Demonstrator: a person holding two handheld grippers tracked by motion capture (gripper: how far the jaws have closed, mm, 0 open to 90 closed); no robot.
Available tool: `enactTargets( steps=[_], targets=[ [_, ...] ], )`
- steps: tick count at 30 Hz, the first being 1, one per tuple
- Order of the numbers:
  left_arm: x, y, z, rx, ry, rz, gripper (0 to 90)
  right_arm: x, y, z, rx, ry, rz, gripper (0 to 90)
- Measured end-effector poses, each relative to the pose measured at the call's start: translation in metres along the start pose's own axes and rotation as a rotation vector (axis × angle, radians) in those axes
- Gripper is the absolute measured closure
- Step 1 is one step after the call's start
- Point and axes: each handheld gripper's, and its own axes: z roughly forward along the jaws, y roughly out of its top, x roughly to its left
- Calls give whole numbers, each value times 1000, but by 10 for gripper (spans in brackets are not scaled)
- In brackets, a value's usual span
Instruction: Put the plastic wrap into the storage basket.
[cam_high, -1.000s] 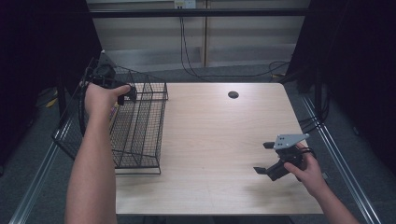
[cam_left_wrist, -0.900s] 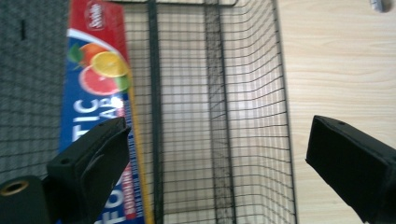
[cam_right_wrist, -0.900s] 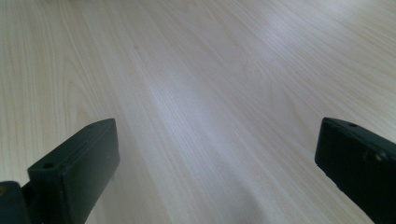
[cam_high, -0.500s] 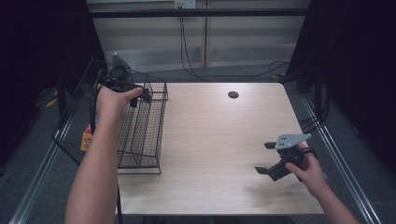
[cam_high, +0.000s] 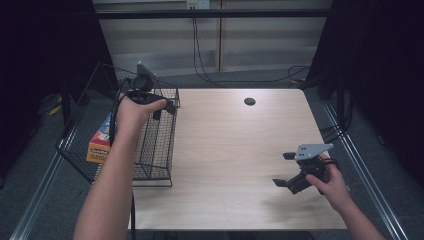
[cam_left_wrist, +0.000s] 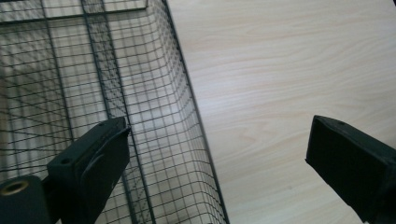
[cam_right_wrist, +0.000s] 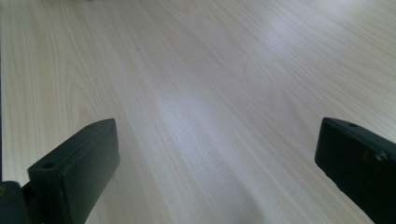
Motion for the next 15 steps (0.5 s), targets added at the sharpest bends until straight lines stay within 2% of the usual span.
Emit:
enactTargets(
  steps=[3,5,9,14,15],
  targets=[
    [-7,-2,7,5,-31,27,62,0,0,0,1,-3,0,0],
    [-10,-2,10,5,-40,26,62,0,0,0,2,-2,0,0],
    [-16,-4,18,4,-63,57,62,0,0,1,2,2,1,0],
    [-23,-8,27,7,-79,71,63,0,0,1,-1,2,3,0],
    [-27,-9,31,21,-91,90,63,0,0,0,3,5,7,0]
  ],
)
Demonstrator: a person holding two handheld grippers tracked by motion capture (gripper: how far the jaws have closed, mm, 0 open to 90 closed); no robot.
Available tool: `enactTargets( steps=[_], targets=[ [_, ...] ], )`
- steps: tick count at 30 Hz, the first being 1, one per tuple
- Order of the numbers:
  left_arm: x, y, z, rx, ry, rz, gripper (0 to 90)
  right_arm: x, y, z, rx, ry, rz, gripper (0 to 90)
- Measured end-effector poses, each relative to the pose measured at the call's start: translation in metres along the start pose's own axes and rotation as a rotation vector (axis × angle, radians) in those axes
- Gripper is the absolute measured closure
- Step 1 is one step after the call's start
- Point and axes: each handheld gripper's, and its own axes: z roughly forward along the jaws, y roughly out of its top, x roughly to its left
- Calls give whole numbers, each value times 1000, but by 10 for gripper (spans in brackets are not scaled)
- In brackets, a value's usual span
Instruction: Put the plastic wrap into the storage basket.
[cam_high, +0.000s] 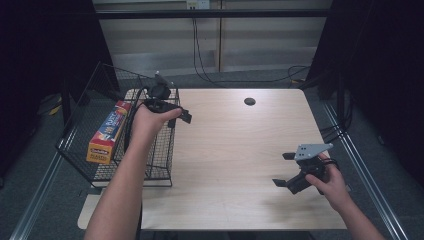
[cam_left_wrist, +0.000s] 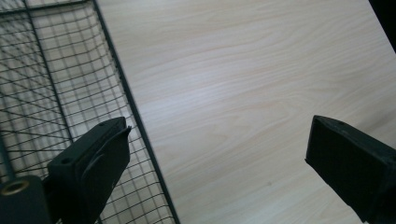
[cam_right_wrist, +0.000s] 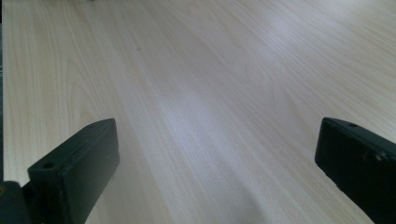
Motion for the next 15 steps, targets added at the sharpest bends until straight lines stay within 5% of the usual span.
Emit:
enactTargets(
  steps=[15],
  targets=[
    [-21,-10,25,14,-69,82,62,-1,-2,2,6,3,-2,0]
  ],
)
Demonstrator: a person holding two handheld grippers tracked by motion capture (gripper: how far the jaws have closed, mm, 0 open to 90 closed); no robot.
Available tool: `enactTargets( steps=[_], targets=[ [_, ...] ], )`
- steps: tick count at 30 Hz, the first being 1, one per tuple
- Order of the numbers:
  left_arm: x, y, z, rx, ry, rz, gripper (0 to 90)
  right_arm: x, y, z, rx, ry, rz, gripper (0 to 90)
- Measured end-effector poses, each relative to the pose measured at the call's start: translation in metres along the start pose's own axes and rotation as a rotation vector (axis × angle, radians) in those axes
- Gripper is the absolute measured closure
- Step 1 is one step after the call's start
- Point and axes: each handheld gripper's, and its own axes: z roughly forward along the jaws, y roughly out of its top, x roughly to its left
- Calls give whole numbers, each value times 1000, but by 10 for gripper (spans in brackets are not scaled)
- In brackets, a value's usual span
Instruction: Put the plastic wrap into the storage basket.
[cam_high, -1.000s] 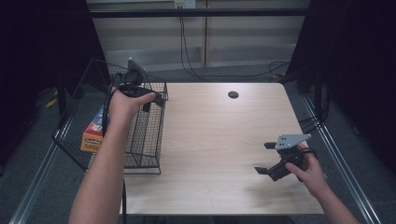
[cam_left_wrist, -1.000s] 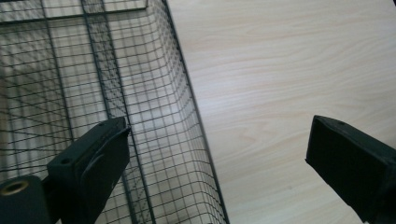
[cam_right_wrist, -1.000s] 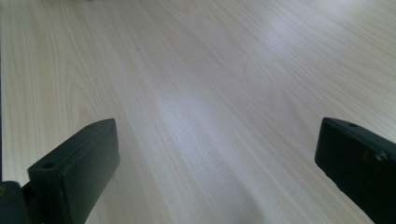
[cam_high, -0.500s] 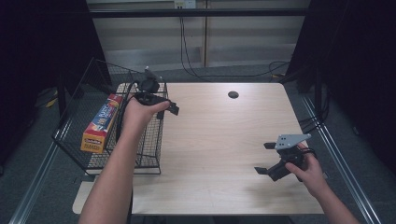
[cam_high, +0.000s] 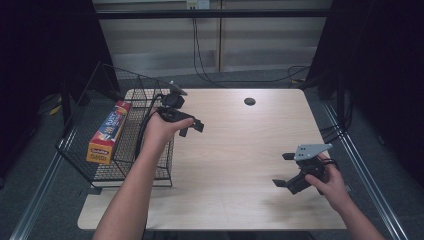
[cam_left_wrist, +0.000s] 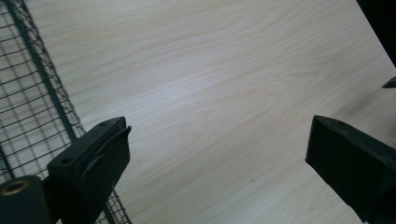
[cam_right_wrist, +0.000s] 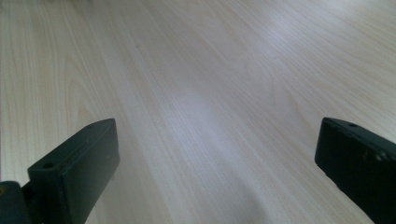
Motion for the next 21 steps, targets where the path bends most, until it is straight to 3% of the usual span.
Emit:
enactTargets(
  steps=[9,21],
  targets=[
    [-15,-8,19,12,-56,63,59,-1,-4,3,8,0,5,0],
    [-26,-22,40,20,-79,109,57,-6,-10,7,8,-2,20,0]
  ],
)
